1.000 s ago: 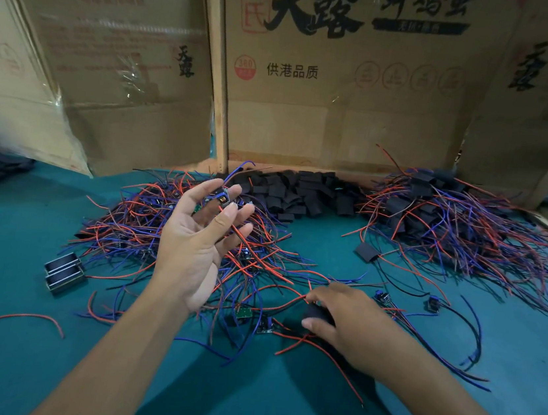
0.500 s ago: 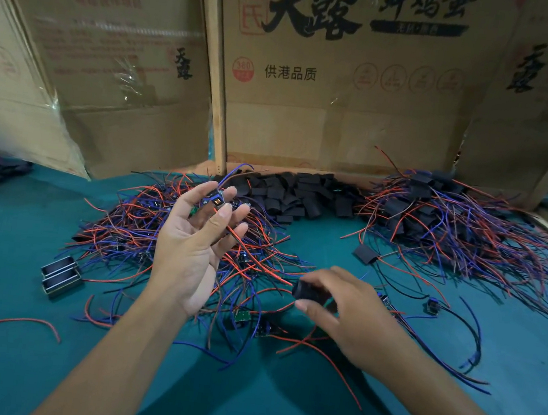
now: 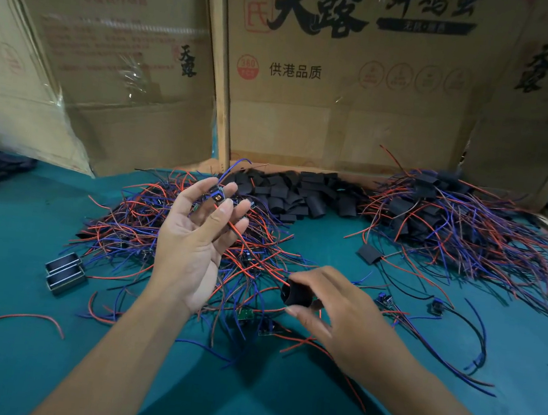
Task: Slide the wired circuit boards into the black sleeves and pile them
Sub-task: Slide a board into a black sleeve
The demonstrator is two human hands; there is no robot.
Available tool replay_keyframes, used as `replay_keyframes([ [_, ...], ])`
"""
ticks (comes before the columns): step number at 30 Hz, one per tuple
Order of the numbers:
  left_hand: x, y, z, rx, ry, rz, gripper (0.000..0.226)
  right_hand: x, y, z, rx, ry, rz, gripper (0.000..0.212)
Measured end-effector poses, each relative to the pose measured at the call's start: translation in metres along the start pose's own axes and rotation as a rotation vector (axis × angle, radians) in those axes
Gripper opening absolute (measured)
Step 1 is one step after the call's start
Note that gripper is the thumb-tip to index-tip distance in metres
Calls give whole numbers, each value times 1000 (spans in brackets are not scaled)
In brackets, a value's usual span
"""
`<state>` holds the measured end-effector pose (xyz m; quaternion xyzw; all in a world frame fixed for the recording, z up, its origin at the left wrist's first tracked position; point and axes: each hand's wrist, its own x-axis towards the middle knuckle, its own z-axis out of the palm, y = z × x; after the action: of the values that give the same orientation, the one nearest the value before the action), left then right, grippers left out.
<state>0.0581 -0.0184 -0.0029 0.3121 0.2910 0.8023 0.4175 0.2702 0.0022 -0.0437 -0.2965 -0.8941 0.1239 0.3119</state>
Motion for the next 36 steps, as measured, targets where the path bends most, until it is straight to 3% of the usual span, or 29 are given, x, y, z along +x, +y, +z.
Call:
replay_keyframes([
  [6, 0, 0, 1, 14, 15, 0, 34, -1, -2, 0, -49, -10, -12, 33],
  [14, -9, -9, 10, 29, 38, 40, 33, -3, -11, 6, 8, 109, 76, 37],
  [26, -42, -41, 28, 301, -34, 13, 23, 4, 3, -8, 24, 304, 170, 25],
  [33, -40, -44, 27, 104, -97, -336, 47, 3, 2, -11, -58, 332, 109, 28],
  [36, -43, -47, 27, 95, -155, -388, 34, 4, 2, -13, -99, 354, 73, 30],
])
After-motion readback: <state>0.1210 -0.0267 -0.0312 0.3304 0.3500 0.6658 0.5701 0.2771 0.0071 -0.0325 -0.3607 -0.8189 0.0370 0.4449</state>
